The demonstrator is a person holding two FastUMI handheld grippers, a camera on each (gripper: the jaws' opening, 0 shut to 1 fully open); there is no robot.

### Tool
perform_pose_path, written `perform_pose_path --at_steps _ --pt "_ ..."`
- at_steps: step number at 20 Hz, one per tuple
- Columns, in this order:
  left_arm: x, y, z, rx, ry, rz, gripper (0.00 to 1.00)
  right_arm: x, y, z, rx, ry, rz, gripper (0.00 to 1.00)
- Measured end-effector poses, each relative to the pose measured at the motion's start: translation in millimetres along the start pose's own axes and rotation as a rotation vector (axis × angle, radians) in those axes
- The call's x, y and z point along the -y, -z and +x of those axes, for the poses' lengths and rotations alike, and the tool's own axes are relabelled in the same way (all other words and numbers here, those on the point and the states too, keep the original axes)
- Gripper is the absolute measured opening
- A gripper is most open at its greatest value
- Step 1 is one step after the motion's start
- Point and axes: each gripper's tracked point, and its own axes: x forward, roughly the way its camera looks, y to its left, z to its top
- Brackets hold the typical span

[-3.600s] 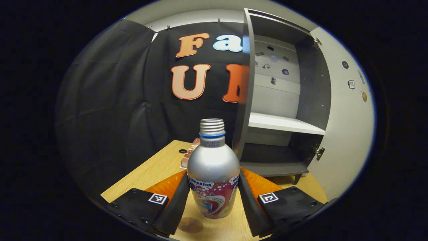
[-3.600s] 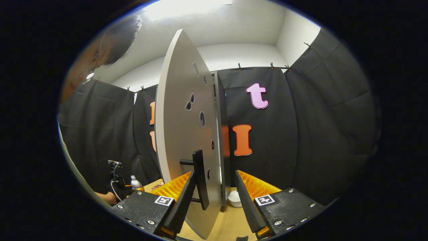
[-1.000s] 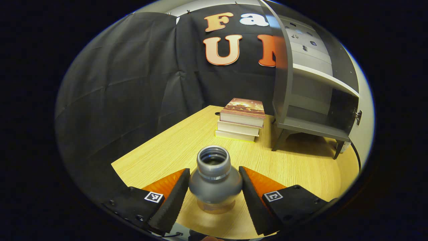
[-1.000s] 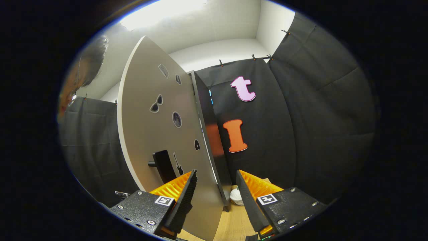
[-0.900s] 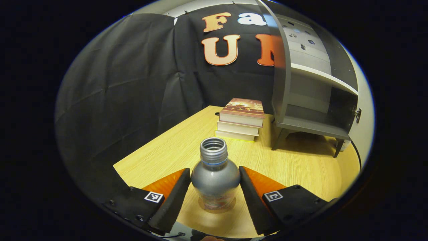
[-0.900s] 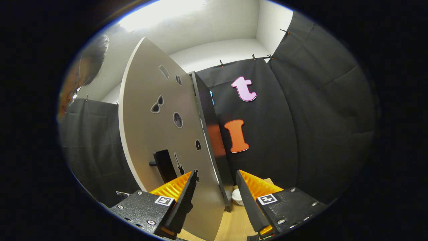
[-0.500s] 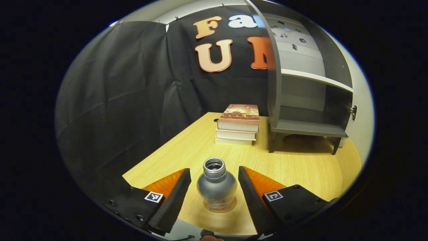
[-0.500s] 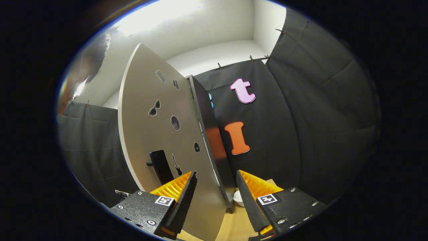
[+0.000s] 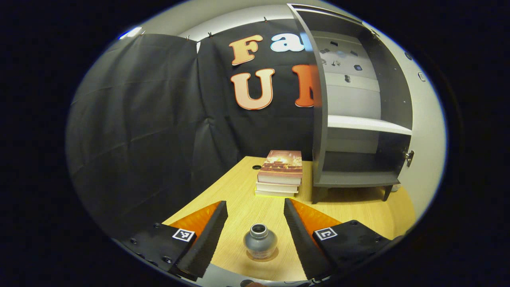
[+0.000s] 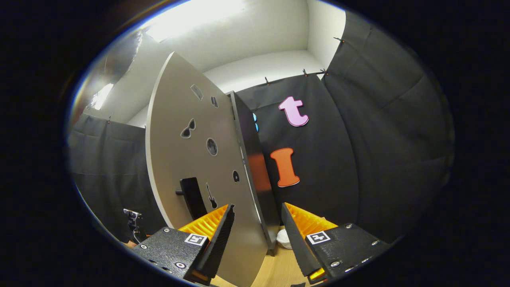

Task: Open the cabinet door with the right hand, grasp the bottle in the cabinet with the left hand and place it on the coaster, then close the cabinet door with the right hand.

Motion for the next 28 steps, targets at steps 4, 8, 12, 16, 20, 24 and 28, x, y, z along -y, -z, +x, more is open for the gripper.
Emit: perform_pose_path --at_steps 4,8,12,16,20,24,28 --pt "21 -39 -1 0.054 0.051 0.019 0.93 -10 8 8 -0.034 -0.056 -0.006 0.76" --pt "36 -58 -3 0.078 0.099 0.002 0.93 -34 10 15 -0.059 -0.138 0.010 0.80" --pt "35 -66 -4 0.085 0.113 -0.012 0.93 -37 14 12 -0.089 -0.168 0.022 0.72" --pt "27 -79 -6 0.103 0.122 -0.018 0.93 -48 12 14 -0.096 -0.202 -0.007 0.72" --pt "22 -97 -4 0.127 0.136 -0.037 0.93 -86 18 22 -0.116 -0.295 -0.041 0.72" --pt "9 -104 0 0.141 0.127 -0.043 0.94 -105 27 30 -0.127 -0.356 -0.019 0.72" --pt "-3 -118 2 0.172 0.128 -0.019 0.94 -110 27 30 -0.130 -0.397 -0.061 0.72"
